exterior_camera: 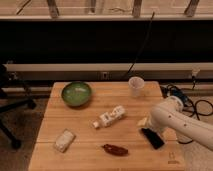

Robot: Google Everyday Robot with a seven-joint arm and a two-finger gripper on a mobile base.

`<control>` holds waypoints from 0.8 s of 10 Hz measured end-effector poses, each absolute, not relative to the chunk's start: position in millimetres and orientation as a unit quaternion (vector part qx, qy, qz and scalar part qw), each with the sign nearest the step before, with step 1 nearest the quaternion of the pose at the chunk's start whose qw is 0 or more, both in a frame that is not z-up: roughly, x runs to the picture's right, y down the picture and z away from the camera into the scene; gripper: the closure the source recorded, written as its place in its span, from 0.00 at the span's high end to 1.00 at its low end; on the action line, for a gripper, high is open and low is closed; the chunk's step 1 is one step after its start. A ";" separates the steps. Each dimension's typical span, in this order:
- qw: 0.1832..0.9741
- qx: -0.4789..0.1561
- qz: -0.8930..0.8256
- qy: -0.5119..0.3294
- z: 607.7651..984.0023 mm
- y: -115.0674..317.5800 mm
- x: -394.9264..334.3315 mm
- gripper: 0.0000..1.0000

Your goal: Place the eraser on the white sponge

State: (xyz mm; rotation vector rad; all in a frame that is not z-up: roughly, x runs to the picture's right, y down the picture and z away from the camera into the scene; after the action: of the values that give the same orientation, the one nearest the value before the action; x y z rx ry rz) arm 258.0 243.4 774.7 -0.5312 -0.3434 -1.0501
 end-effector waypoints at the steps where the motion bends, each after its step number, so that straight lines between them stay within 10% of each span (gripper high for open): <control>1: 0.803 -0.245 -0.516 -0.168 774.5 246.9 260.0 0.80; 8: 0.762 -0.269 -0.562 -0.179 787.9 258.6 274.1 0.78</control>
State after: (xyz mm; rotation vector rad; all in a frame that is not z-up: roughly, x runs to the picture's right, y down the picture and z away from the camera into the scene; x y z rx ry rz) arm 274.1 258.6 787.9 -0.5857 -0.3884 -1.2225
